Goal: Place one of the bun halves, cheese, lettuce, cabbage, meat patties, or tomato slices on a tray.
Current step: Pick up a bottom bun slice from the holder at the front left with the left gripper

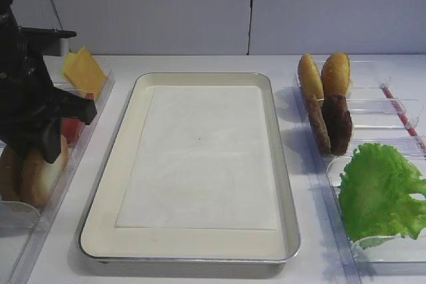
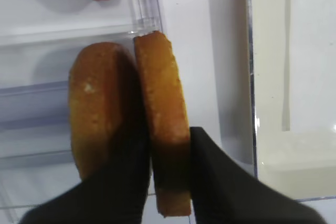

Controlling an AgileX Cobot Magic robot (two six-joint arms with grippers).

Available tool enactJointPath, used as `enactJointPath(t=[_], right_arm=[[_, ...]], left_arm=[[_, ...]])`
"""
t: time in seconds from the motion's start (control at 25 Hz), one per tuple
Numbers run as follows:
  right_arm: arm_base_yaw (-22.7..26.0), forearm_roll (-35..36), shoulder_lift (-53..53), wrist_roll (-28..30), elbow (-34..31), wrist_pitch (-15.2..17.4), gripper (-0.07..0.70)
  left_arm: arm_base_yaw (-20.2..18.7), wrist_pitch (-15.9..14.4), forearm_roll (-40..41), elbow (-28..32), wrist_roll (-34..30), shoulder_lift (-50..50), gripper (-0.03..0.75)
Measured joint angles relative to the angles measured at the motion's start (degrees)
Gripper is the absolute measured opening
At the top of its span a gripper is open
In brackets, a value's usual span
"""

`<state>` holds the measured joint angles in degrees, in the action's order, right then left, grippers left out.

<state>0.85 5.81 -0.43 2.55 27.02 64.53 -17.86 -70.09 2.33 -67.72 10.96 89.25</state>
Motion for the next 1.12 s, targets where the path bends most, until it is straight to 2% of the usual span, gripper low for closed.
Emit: enactJointPath(t=[0.12, 0.52, 1.12], right_arm=[[0.0, 0.0, 0.0, 0.0, 0.0, 0.0, 0.545], [0.0, 0.0, 0.0, 0.0, 0.0, 0.0, 0.545], [0.0, -0.1, 0.0, 0.0, 0.0, 0.0, 0.545]], left_arm=[[0.0, 0.0, 0.6, 0.0, 0.1, 0.0, 0.118], [0.0, -0.1, 0.6, 0.1, 0.1, -0.7, 0.116], [0.0, -0.5, -0.9, 0.1, 0.2, -11.5, 0.109]])
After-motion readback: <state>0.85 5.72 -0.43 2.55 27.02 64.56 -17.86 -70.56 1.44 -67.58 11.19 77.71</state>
